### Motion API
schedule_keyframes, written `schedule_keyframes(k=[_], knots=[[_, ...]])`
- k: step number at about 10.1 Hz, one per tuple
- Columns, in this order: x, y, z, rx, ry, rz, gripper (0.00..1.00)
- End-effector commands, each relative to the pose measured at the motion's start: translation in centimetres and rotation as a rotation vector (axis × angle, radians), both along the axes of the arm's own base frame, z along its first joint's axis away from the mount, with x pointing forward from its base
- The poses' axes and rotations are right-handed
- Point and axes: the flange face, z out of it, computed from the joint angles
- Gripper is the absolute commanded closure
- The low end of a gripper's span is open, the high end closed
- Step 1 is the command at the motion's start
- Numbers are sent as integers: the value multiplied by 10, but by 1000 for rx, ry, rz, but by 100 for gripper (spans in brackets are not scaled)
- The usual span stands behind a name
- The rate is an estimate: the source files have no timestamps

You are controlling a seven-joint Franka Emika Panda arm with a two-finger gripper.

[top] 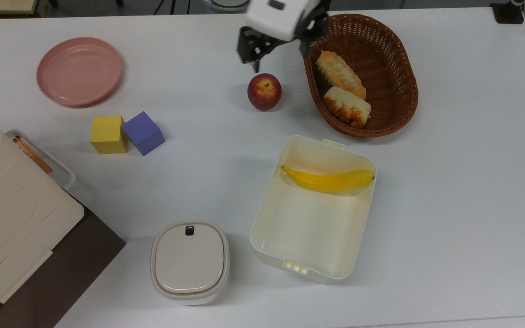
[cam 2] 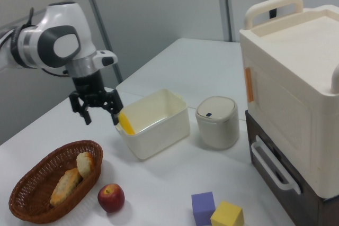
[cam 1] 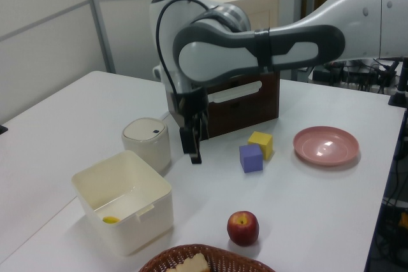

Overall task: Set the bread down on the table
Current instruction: 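Move the gripper over the wicker basket toward the bread rolls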

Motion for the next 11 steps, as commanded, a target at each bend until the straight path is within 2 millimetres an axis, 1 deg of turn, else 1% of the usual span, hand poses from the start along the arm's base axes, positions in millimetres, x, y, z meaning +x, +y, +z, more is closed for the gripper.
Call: schedule_keyframes(k=[1,2,3,4,5,6,7,8,9,10,11], knots=[[-22,43,-4,-18,57,115,0],[-27,52,-11,-31,86,136,0],[-35,68,-21,-51,107,169,0],[-42,88,-39,-91,131,210,0],[-43,102,-58,-116,159,236,0],[-43,111,-72,-138,177,253,0],[-44,125,-92,-172,199,280,0],[-44,137,-117,-205,222,306,0],[-47,154,-140,-243,238,342,0],[-48,162,-156,-273,252,363,0],[-47,165,-166,-284,255,371,0]])
